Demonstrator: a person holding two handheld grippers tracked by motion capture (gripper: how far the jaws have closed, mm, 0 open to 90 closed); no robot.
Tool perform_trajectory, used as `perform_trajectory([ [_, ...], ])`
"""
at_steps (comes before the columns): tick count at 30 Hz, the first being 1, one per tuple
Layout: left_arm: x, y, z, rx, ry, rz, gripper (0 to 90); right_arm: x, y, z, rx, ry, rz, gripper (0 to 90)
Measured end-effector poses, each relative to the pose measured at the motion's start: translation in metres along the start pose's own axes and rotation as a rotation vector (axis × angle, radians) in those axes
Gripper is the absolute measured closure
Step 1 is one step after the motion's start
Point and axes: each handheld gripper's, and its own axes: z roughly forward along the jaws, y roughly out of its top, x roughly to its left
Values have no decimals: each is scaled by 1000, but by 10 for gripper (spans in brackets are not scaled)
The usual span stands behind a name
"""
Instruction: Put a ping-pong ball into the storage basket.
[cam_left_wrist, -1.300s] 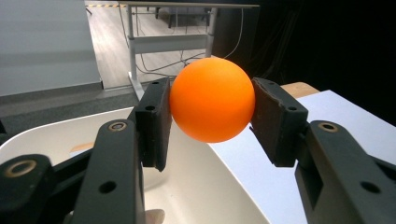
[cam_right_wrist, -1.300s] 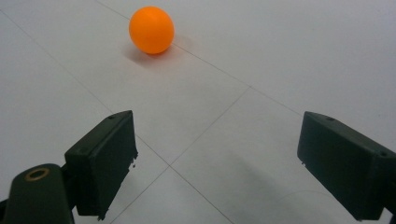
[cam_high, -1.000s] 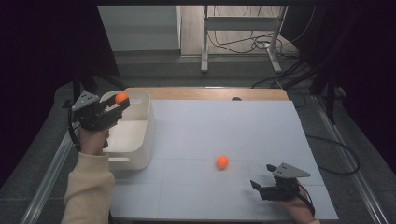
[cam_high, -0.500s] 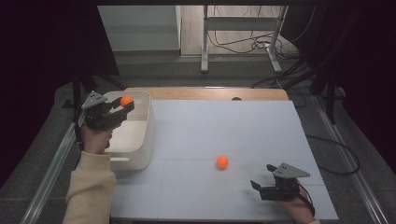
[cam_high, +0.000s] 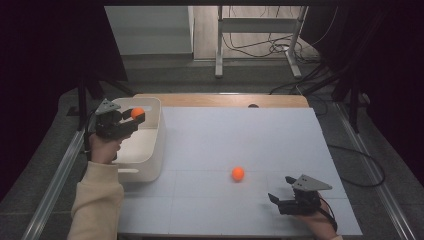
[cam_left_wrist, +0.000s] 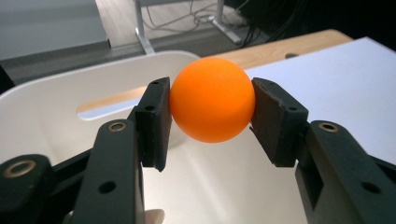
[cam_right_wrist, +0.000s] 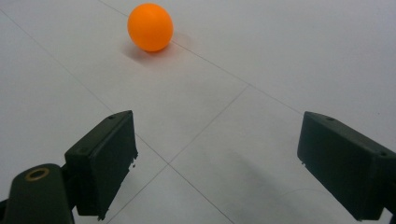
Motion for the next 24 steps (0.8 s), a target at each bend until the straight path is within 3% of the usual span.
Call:
perform_trajectory([
  [5,1,-1,4,38,3,5,501,0,0,0,-1,1,0,121],
  [21,5,-2,1,27,13,-7,492,0,0,0,2,0,-3,121],
  [23,5,-1,-1,3,19,-16,424,0,0,0,2,0,-4,121],
  [24,6,0,-2,-17,15,-30,332,0,0,0,2,0,-5,121],
])
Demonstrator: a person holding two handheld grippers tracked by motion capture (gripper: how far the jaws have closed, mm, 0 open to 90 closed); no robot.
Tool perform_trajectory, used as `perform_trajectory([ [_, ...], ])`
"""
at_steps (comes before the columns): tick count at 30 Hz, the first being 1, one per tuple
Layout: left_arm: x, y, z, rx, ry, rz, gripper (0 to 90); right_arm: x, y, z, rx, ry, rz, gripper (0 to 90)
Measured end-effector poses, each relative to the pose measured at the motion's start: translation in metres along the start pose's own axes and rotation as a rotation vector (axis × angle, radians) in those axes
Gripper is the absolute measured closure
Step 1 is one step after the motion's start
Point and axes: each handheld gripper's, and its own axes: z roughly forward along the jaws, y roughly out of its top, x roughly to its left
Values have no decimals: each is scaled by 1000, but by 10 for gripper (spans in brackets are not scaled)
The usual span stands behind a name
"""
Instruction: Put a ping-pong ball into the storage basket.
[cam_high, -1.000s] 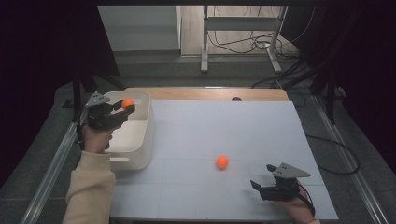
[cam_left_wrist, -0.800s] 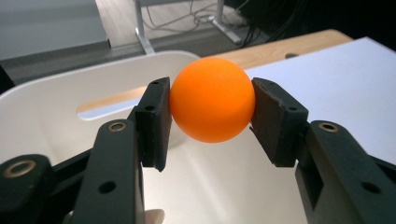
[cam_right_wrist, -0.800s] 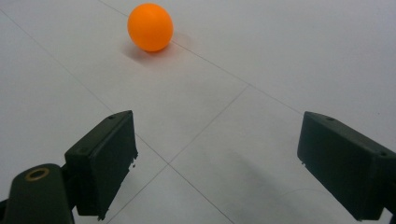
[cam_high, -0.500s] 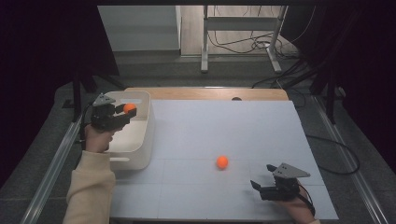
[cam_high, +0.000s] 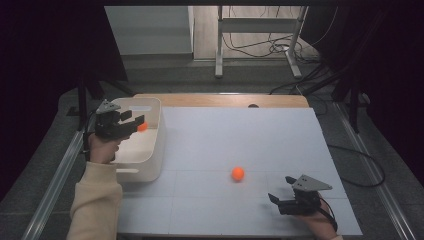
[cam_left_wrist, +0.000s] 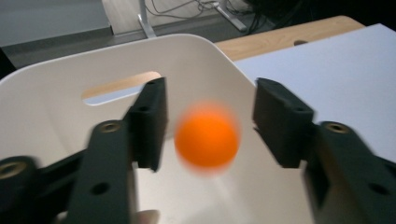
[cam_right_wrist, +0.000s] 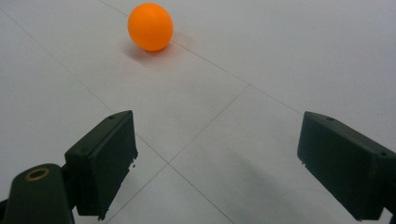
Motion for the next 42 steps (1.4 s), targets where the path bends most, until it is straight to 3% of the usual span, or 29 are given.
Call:
perform_trajectory([
  [1,0,1,-1,-15,-6,-16,249,0,0,0,0,0,1,121],
  [2,0,1,-1,-15,-6,-16,222,0,0,0,0,0,1,121],
  [4,2,2,-8,-52,-36,-47,209,0,0,0,-1,1,1,121],
  [6,2,3,-10,-61,-55,-51,198,0,0,0,0,0,-1,121],
  [14,-2,3,-11,-60,-81,-41,191,0,0,0,0,-1,0,121],
  [19,-6,4,-13,-71,-124,-39,191,0,0,0,-2,-2,2,121],
  [29,-24,8,-15,-80,-196,-5,190,0,1,-1,-9,-1,3,121],
  [34,-32,9,-15,-77,-202,22,188,-1,1,-1,-10,0,4,121],
  [42,-48,9,-14,-83,-246,55,184,-1,1,-1,-13,-3,13,121],
])
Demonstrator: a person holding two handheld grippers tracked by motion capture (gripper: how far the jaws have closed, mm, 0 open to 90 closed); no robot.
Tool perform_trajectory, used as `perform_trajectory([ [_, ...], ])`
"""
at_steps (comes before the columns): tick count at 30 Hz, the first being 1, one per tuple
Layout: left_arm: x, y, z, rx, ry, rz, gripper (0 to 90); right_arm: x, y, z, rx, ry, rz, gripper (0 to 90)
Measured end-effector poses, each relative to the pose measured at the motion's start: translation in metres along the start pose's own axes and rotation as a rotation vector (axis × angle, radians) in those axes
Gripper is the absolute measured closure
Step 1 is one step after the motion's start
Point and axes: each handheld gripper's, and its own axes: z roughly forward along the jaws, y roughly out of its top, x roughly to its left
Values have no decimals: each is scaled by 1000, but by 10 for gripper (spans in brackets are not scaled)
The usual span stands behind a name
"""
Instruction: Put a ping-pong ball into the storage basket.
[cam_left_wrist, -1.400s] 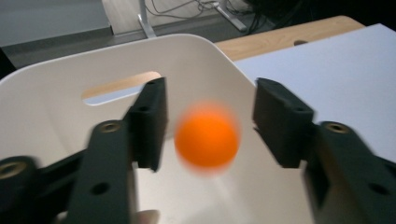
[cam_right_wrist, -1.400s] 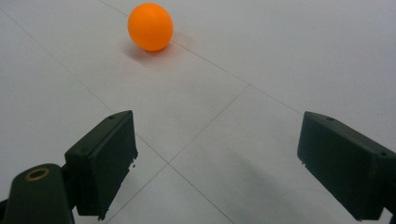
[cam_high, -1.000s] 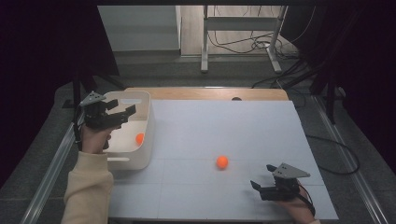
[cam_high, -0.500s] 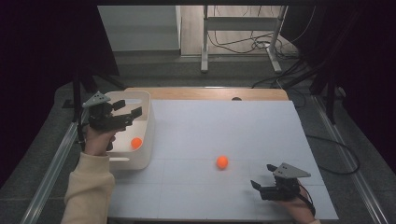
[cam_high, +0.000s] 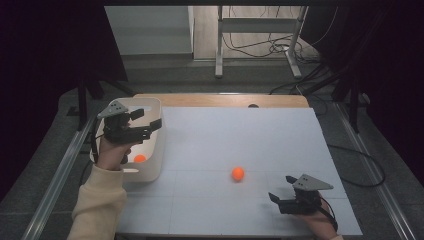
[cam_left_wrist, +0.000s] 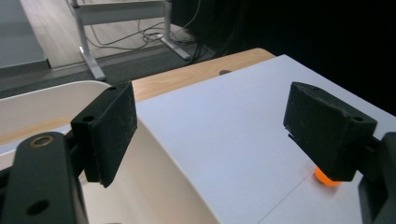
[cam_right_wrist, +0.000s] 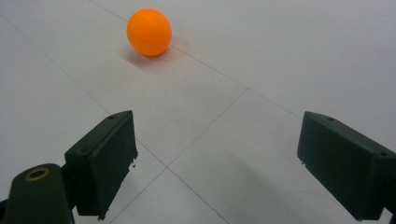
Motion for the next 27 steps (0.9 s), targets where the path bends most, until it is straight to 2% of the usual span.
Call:
perform_trajectory([
  [4,-4,-1,2,-3,-4,19,186,-1,1,0,-7,6,13,122],
  [6,-7,-2,4,1,-23,25,185,-1,1,0,-7,3,11,123],
  [19,-21,-6,14,23,-62,57,179,0,1,0,-5,-2,5,123],
  [23,-26,-9,21,42,-99,61,177,0,1,0,-5,-3,3,122],
  [27,-32,-10,25,54,-104,77,176,0,1,0,-4,-3,2,123],
])
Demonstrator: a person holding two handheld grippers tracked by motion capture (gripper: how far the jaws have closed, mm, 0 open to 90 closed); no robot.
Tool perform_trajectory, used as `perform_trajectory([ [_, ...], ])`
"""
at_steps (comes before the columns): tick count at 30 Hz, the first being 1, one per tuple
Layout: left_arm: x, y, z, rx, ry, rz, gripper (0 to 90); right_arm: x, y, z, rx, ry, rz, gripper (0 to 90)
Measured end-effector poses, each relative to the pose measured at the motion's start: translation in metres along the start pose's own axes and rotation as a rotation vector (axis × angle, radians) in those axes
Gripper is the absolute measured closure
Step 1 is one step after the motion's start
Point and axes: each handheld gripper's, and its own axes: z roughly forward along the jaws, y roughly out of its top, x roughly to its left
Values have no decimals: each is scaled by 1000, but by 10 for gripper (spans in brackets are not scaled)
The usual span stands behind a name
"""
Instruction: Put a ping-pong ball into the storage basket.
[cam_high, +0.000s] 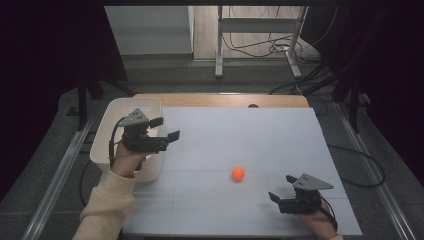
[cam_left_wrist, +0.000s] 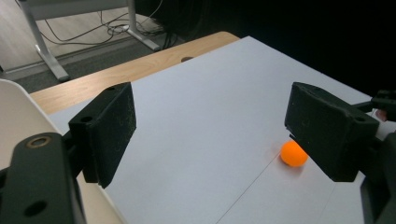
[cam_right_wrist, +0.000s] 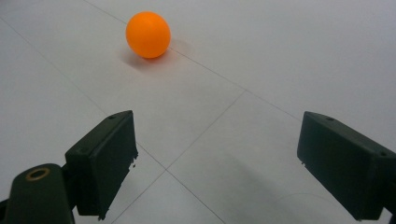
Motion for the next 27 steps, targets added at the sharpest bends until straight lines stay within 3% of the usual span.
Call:
perform_trajectory([
  [27,-29,-4,28,65,-64,68,174,0,0,1,5,8,-12,123],
])
